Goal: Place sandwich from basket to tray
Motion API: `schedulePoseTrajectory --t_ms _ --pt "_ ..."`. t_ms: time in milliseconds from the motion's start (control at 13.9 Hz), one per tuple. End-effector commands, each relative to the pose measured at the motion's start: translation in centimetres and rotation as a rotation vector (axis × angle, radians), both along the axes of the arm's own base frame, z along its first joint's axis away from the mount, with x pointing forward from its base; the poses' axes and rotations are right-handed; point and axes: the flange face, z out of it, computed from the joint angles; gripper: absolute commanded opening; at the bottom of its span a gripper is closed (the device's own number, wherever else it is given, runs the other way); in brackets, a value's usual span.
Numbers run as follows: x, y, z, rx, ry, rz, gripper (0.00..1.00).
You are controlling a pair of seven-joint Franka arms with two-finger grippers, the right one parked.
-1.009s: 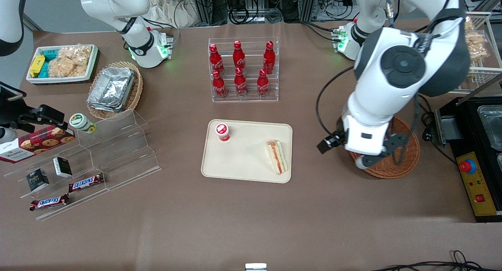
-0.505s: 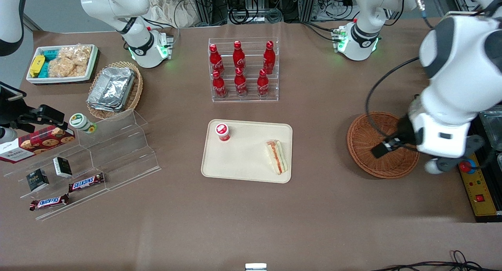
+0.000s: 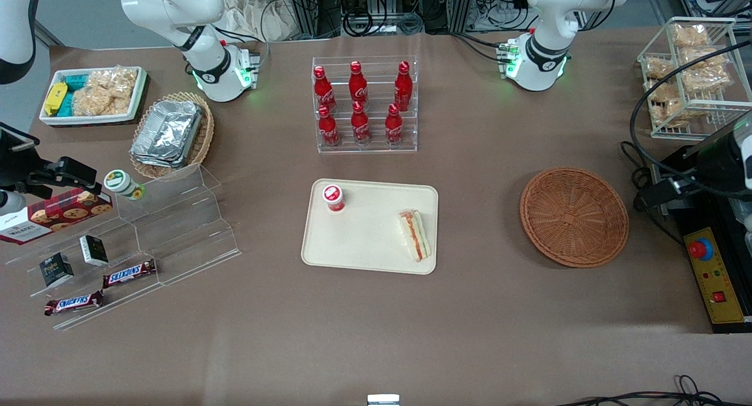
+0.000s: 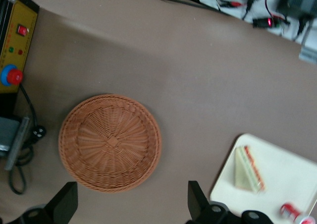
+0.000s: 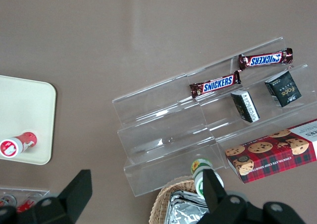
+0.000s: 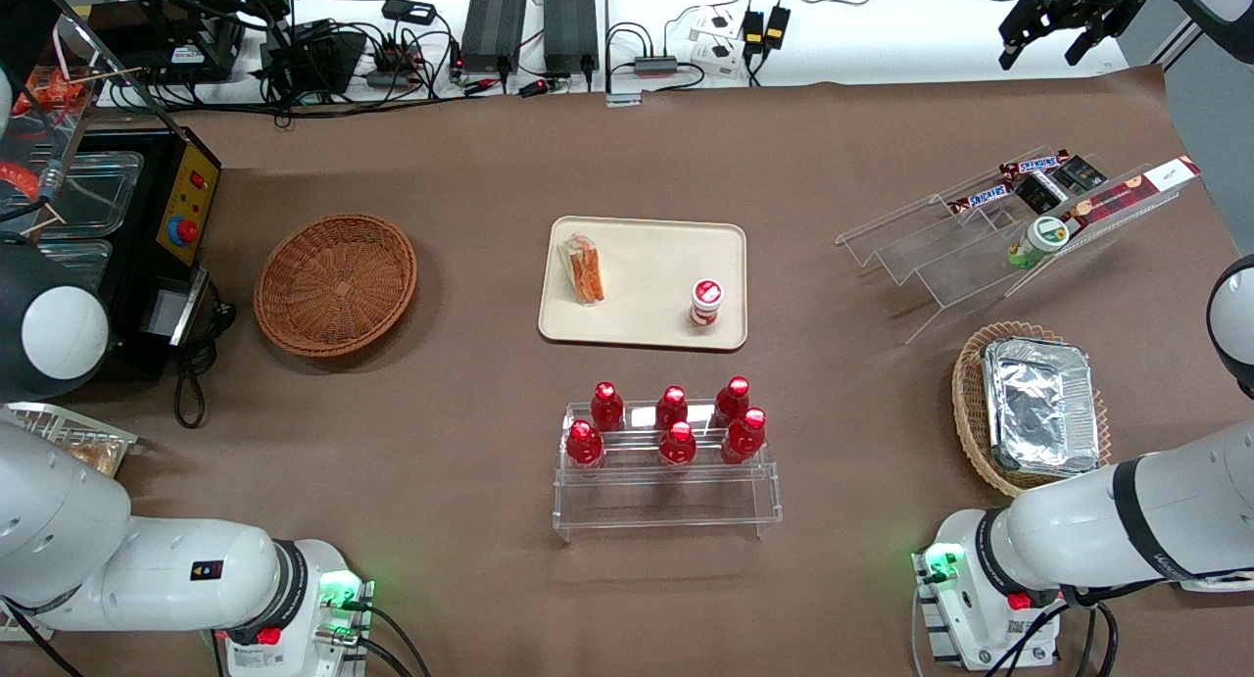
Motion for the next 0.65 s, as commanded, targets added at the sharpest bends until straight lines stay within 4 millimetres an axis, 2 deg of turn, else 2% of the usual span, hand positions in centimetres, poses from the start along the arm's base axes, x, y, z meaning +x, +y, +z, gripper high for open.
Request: schedulePoseTrajectory --t_ms 0,144,216,577 --pt "-2.4 1.3 0.5 0.027 0.013 -0.128 1.00" --pt "-3.8 2.2 0.3 0.046 0.025 -0.192 1.00" --pt "-4.3 1.8 0.1 0.048 0.029 -0.203 1.00" --pt "-4.0 1.8 0.1 0.120 0.032 -0.199 1.00"
